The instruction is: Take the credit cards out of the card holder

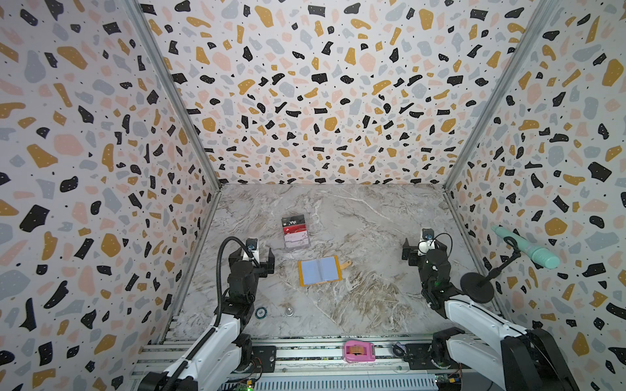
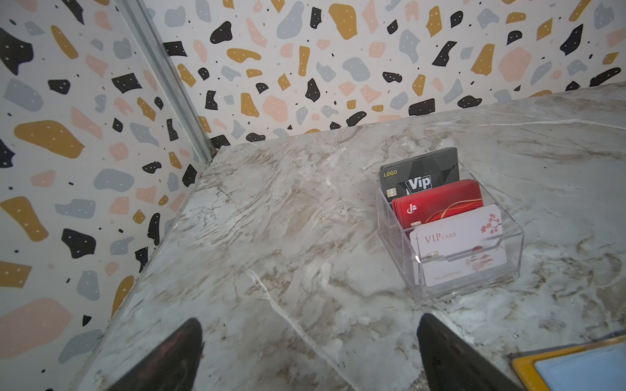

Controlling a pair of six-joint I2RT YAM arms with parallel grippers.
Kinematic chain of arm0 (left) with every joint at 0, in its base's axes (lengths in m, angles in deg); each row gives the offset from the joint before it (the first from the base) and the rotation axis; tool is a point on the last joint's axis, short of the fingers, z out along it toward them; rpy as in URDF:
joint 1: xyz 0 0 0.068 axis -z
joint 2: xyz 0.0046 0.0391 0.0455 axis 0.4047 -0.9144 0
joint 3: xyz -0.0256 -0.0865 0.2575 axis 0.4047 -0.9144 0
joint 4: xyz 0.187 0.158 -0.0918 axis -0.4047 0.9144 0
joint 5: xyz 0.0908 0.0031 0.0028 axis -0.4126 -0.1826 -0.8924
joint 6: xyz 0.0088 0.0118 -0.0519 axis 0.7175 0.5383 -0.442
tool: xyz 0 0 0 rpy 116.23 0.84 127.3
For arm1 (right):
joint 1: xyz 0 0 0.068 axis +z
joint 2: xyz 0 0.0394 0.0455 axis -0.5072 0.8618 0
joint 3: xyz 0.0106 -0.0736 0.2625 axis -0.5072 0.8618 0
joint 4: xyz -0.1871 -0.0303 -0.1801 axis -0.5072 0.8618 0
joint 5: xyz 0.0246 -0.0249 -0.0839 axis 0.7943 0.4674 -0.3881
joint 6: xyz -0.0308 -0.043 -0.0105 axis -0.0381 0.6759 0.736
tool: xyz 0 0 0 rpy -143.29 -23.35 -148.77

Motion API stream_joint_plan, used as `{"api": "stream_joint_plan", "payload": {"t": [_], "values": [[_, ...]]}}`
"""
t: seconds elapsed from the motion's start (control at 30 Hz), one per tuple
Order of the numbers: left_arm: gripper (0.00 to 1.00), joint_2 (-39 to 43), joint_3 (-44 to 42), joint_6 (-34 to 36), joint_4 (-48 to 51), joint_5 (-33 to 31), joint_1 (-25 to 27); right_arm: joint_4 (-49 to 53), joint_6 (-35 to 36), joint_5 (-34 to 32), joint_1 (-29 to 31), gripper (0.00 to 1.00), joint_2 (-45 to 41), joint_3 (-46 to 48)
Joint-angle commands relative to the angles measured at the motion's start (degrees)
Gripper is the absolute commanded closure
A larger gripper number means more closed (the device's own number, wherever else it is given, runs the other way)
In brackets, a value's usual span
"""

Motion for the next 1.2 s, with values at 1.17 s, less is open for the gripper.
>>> {"api": "stream_joint_plan", "payload": {"t": [1.17], "values": [[0.0,-32.42,0.18,-2.5,-41.06,-7.59,-1.51,-31.8,-0.13,9.02,-6.4,0.01,23.77,1.27]]}}
